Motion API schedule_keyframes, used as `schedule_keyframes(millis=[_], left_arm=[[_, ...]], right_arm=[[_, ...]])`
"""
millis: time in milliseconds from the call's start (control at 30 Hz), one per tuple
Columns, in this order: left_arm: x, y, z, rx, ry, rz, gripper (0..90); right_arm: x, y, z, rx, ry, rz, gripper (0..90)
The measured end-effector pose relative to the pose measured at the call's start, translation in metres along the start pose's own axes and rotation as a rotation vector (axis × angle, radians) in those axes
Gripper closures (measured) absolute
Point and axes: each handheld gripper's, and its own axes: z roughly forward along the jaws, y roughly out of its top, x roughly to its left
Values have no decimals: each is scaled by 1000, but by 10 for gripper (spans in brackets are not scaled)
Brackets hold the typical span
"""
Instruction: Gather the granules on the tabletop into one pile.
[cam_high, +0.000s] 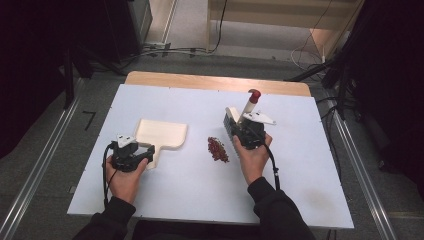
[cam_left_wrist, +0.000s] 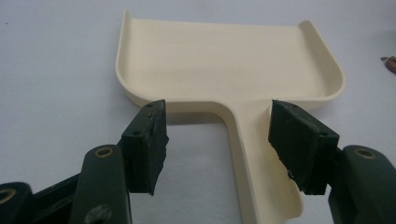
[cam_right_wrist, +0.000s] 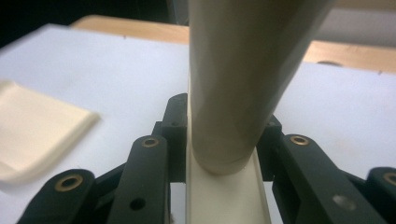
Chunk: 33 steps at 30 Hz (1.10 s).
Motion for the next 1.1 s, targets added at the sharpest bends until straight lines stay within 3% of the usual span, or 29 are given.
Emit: schedule_keyframes(millis=[100,233,367,500,833,933,1100], left_arm=[[1,0,0,2,1,0,386],[1,0,0,2,0,0,387],[1,0,0,0,-1,0,386],[1,0,-1,-1,-1,-2,386],[2,0,-1,-4,-3,-4,386],[2,0,-1,-4,-4,-4,380],[3,-1,-1,-9,-11,-10,368]], right_arm=[[8,-4,3,6,-45,-107,644],[21,-14,10,27,-62,-199,643],[37,-19,11,18,-48,-242,644],[48,-21,14,17,-26,-256,644],[56,-20,15,13,4,-270,644],[51,-17,14,1,-6,-259,644],[28,-6,8,-13,19,-173,643]])
